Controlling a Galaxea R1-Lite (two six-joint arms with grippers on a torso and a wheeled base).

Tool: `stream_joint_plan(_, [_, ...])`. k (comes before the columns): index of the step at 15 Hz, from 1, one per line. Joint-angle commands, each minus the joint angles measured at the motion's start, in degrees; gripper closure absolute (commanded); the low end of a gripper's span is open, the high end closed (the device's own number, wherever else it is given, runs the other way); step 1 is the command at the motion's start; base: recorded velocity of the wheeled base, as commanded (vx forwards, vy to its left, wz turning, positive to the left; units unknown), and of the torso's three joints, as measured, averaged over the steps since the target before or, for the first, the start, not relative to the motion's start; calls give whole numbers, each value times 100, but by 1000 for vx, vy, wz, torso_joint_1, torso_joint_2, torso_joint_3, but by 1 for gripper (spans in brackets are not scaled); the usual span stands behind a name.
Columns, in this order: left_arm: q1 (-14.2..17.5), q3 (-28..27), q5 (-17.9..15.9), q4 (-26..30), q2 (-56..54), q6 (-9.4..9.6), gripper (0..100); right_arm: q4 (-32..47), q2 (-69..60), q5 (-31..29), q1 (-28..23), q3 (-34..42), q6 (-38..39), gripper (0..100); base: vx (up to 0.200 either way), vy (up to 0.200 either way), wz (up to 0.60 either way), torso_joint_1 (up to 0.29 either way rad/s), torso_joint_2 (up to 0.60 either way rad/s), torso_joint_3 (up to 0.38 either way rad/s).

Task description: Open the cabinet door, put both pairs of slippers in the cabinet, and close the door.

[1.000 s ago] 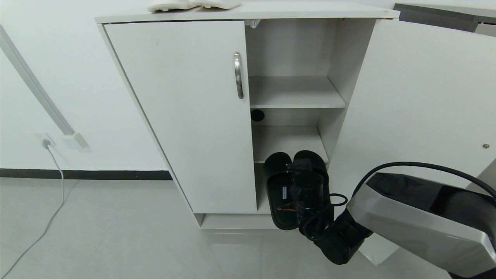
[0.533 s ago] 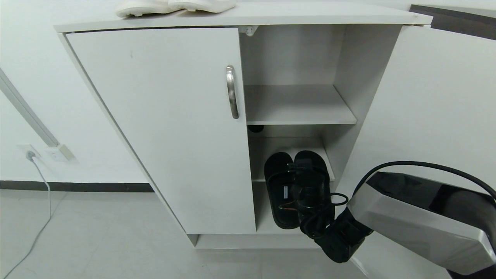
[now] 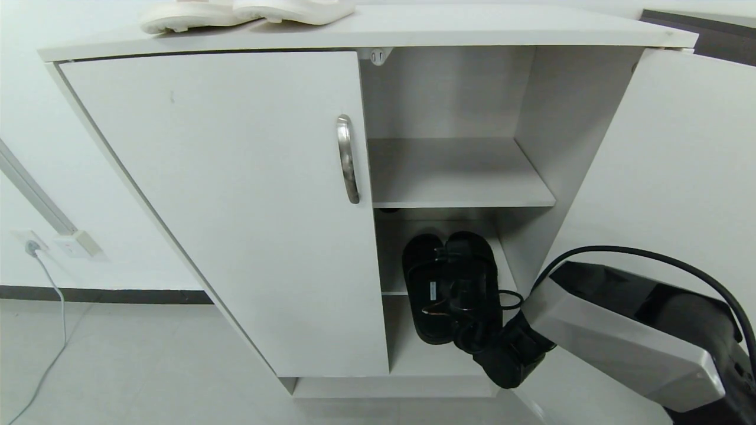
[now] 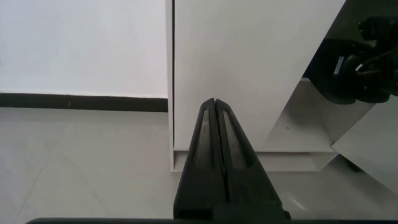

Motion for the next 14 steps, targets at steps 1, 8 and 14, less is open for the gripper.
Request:
stream_joint_plan(1, [2,1,1,-1,8,-2,100,246,147,2,-56,-438,12,100,0,0,0,0,0,0])
stream_joint_plan(8, [2,1,1,-1,8,-2,100,1696,631,63,-250,-2301,381,100,0,0,0,0,0,0])
stream_joint_plan(14, [2,1,1,-1,8,-2,100,1845,842,81,-408,-2732,302,100,0,0,0,0,0,0])
